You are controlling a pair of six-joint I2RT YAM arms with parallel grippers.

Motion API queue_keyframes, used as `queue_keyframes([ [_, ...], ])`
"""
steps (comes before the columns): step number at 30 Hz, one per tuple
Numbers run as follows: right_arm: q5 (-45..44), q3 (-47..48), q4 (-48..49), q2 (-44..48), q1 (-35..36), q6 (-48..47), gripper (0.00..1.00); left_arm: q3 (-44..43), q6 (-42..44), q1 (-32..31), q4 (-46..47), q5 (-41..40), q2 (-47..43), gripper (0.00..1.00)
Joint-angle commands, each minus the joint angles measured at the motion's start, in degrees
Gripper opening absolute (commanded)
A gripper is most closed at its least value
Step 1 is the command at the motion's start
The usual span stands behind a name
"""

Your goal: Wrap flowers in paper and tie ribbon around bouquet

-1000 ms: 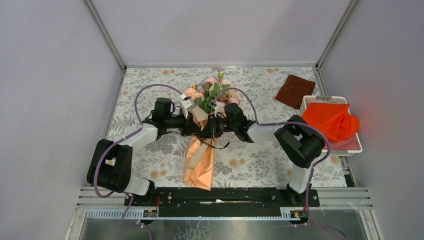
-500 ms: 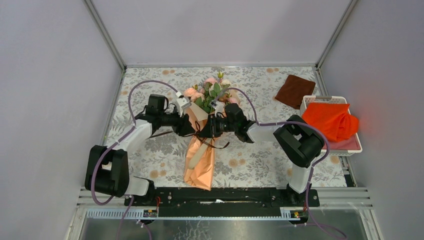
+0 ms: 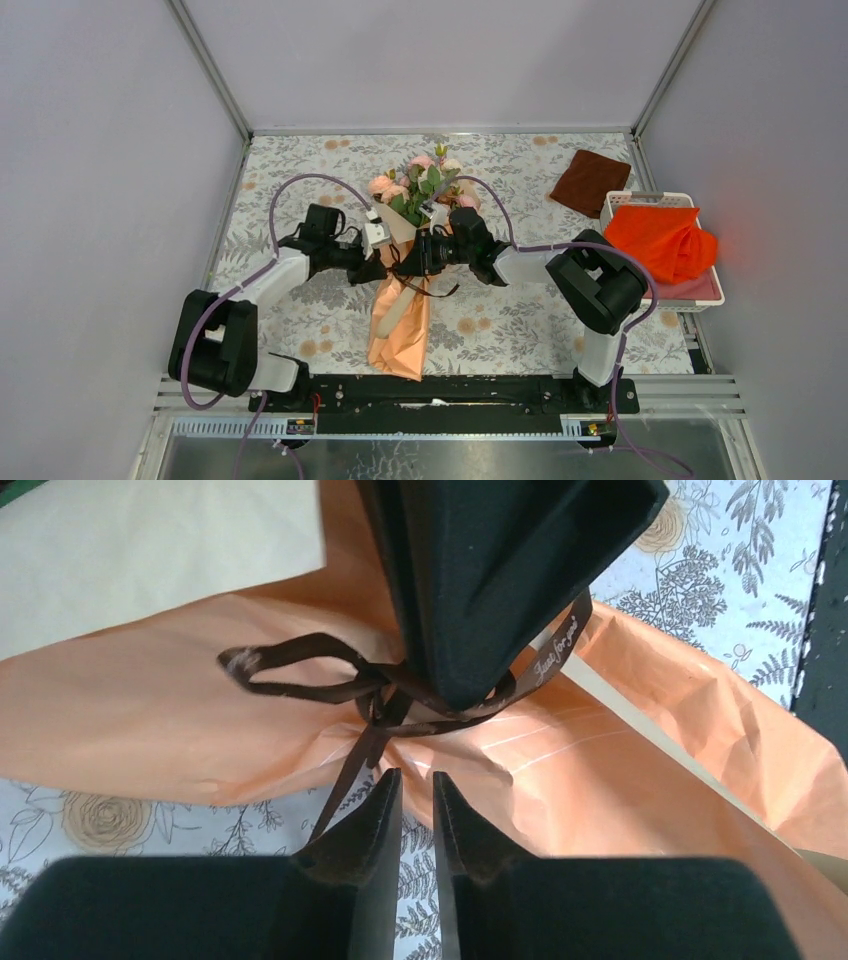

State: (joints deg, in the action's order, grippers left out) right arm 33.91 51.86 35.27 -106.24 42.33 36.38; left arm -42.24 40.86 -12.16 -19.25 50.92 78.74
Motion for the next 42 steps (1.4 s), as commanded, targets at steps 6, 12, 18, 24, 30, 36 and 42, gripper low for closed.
queue_keyframes([
  [6,0.5,0.7,2.7,-0.5,-0.4,0.3,0.28,-0.3,-1.5,-4.2,10.5,-3.7,3.3,0.24],
  [12,1.9,1.2,3.3,-1.0,-0.4,0.9,0.28,-1.1,-2.5,-4.7,10.4,-4.6,4.2,0.24],
  [18,2.4,1.6,3.1,-1.4,-0.4,1.0,0.28,-2.4,-4.8,-4.8,10.9,-2.4,4.6,0.25],
  [24,2.7,1.3,3.3,-1.0,-0.4,1.0,0.24,-3.0,-5.6,-5.5,11.0,-2.9,5.3,0.26],
  [30,2.4,1.2,3.7,-0.8,-0.4,1.3,0.06,-2.9,-5.8,-5.7,10.5,-2.6,5.2,0.26],
  [36,0.8,0.4,1.8,0.6,-0.5,0.1,0.00,-4.3,-6.6,-5.2,8.8,-2.3,5.2,0.25],
  [42,-1.3,0.4,-1.2,2.7,-0.5,-2.6,0.00,-7.5,-13.3,-1.3,10.1,-1.6,5.1,0.38],
])
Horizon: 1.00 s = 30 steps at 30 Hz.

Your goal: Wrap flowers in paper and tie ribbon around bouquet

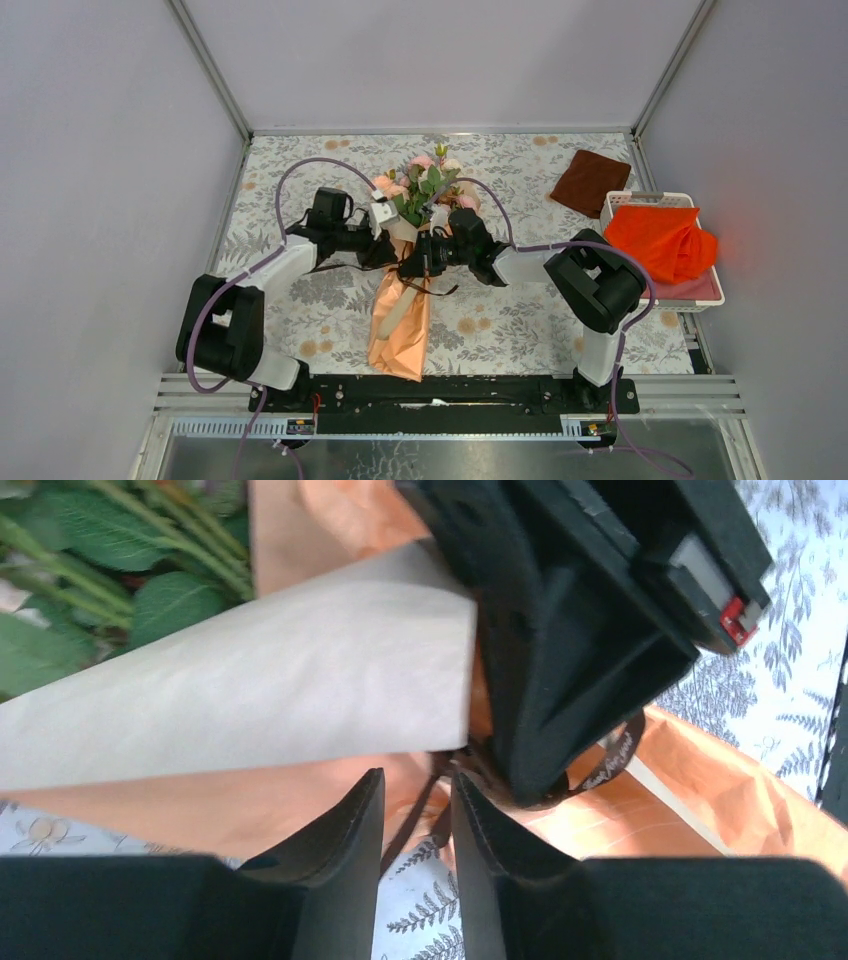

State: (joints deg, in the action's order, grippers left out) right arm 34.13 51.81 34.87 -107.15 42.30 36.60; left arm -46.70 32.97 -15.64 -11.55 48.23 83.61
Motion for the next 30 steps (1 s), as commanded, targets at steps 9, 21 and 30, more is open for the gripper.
queue_keyframes([
  [9,-1.3,0.7,-2.6,3.7,-0.5,-4.3,0.00,-3.0,-15.6,-1.4,11.3,-2.6,3.9,0.63],
  [21,-0.9,1.2,-5.1,3.9,-0.5,-6.2,0.00,-6.0,-24.1,-3.2,17.1,-5.0,10.3,0.66],
  [30,-6.1,-0.2,-7.4,6.5,-0.6,-7.6,0.00,-5.9,-25.0,-3.2,16.1,-1.6,10.1,0.05],
])
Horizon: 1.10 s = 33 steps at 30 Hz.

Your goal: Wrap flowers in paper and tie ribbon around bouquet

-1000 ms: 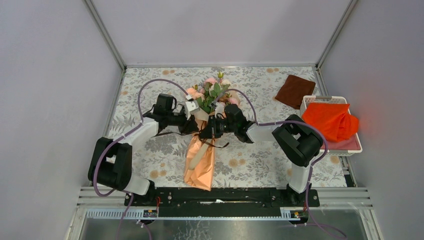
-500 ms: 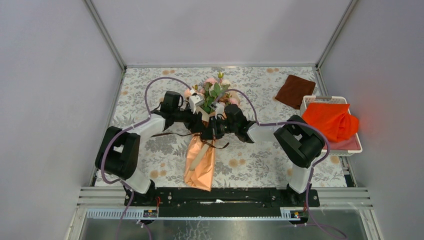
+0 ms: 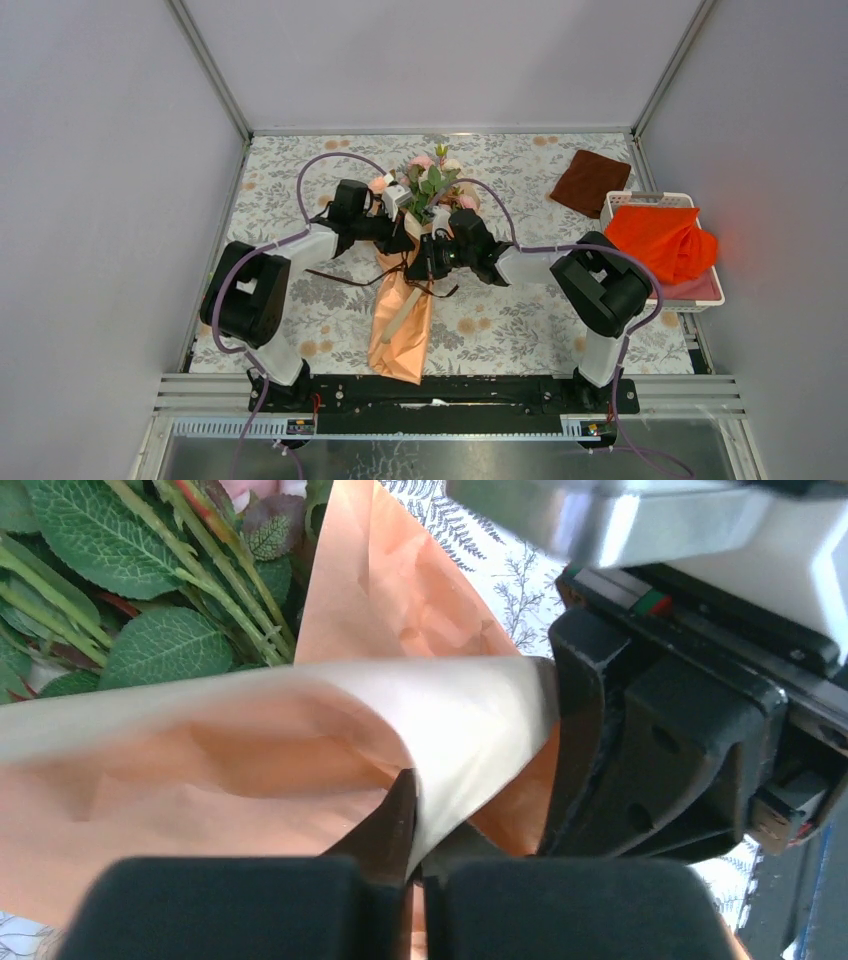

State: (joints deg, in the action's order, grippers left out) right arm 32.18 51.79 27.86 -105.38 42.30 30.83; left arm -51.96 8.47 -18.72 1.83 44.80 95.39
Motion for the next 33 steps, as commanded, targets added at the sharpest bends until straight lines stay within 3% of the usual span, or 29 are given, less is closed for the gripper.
queue_keyframes([
  [1,-5.1,-0.6,-0.5,5.3,-0.7,-1.7,0.00,-0.1,-0.3,0.2,2.8,1.9,-2.4,0.00],
  [9,-13.7,-4.0,-1.4,10.2,-1.2,-2.1,0.00,4.0,2.0,3.1,1.8,0.8,-7.8,0.00],
  [27,-23.0,-6.5,-5.0,14.6,-2.0,-3.8,0.00,7.2,7.8,4.4,-3.0,0.7,-11.0,0.00],
  [33,-23.3,-8.4,-6.4,15.4,-2.0,-4.4,0.00,8.1,9.7,5.0,-4.1,-3.5,-11.1,0.00],
])
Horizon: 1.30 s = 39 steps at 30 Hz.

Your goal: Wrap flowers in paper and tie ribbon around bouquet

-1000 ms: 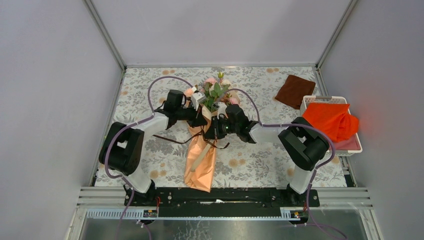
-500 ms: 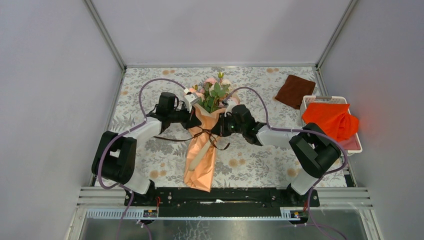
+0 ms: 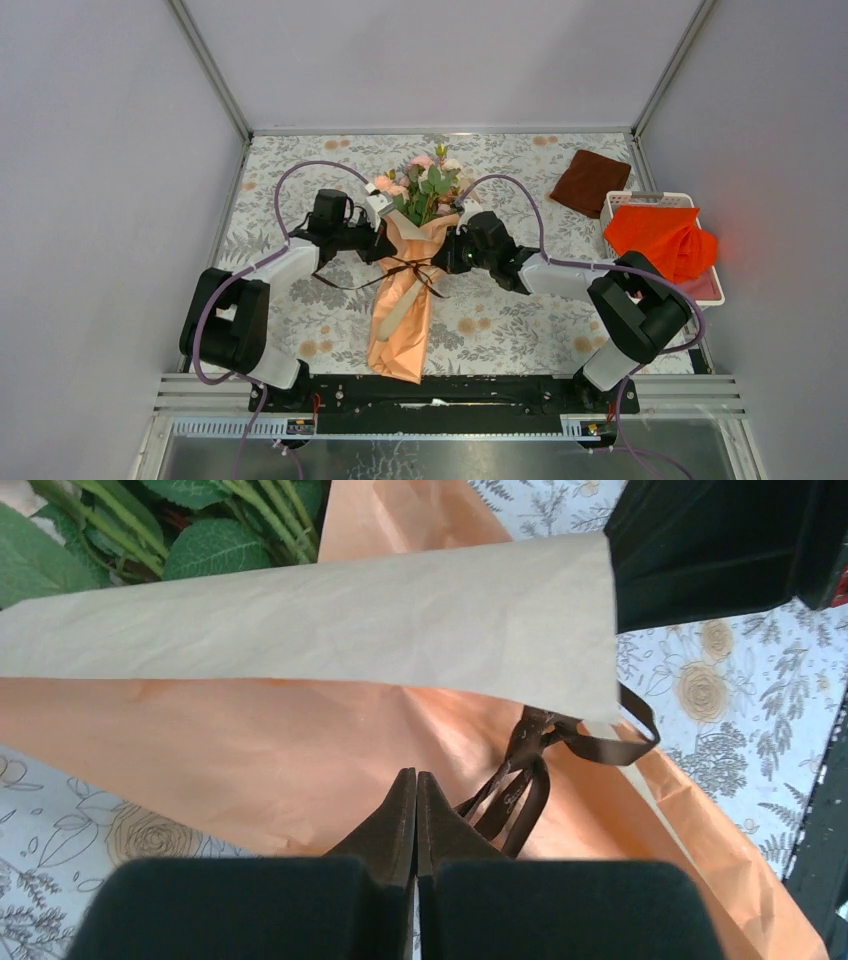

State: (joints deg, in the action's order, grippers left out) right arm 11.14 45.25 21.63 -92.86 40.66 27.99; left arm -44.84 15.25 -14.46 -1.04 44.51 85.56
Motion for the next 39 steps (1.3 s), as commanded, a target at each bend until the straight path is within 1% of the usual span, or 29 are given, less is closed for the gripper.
queue_keyframes([
  [1,-2.3,-2.6,-0.3,3.3,-0.4,-1.5,0.00,1.1,3.4,0.7,-1.4,-4.1,-1.2,0.00],
  [5,-2.7,-6.2,-1.0,5.6,-0.4,-1.0,0.00,0.9,3.7,0.9,-2.8,-8.1,-0.8,0.00],
  [10,-4.3,-10.8,-1.5,8.7,-0.4,-0.4,0.00,0.6,4.1,1.3,-4.2,-9.7,0.2,0.00],
  [17,-5.3,-15.6,-1.3,9.2,-0.8,0.1,0.00,-1.4,6.1,1.7,-7.7,-14.7,3.1,0.00],
  [33,-1.7,-19.0,0.8,5.9,-4.1,1.1,0.00,-0.9,7.7,2.3,-8.5,-17.5,4.2,0.00],
  [39,-0.9,-19.7,1.9,5.1,-4.6,1.6,0.00,0.3,8.9,2.3,-8.8,-16.5,3.4,0.00],
])
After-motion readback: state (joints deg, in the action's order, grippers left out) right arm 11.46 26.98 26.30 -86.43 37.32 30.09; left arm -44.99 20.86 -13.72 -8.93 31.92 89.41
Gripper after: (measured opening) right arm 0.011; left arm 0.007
